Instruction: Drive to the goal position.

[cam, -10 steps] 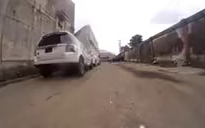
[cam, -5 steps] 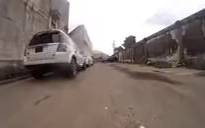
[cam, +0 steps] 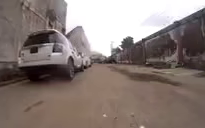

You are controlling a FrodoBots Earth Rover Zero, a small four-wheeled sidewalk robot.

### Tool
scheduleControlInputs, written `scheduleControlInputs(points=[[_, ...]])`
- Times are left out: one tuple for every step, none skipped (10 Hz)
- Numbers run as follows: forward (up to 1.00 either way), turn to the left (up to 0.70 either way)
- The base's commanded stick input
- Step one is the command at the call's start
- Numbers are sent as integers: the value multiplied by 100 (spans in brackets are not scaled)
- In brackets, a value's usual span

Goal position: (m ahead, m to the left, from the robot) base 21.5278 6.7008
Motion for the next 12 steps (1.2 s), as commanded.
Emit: scheduleControlInputs(points=[[30,0],[30,0],[30,0],[30,0],[30,0],[30,0],[30,0],[30,0],[30,33],[30,34],[30,0],[30,0]])
